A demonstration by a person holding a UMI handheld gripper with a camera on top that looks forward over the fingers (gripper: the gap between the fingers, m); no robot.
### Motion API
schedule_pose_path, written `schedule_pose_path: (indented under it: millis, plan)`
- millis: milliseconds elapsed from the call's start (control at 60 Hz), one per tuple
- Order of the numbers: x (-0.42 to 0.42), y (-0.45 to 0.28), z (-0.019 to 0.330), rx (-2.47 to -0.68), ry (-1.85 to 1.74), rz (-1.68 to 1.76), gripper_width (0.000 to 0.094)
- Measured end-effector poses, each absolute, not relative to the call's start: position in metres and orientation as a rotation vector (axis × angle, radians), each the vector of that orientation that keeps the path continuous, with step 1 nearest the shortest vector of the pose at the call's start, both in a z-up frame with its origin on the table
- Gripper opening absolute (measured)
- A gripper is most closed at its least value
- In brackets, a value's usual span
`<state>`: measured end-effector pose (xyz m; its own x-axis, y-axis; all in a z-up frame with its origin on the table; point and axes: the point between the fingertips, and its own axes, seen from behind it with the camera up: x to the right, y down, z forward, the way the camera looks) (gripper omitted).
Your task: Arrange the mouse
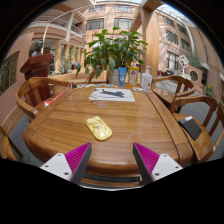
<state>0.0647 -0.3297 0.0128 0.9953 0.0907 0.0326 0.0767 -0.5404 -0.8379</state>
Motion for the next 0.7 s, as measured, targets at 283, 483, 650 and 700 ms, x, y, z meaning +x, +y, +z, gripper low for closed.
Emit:
schedule_pose_path:
  millis: [283,483,650,700]
  plan:
    - [0.027,-0.255,-0.013,-2.175,-0.180,0.053,0.0845]
    - [0.025,-0.215,-0.012,-2.173,-0.174,0.035,0.0823]
    - [0.021,-0.201,-0.013,-2.184,-0.151,0.049,0.0672]
    - [0.017,-0.199,-0.013,-2.180,-0.155,0.054,0.0551]
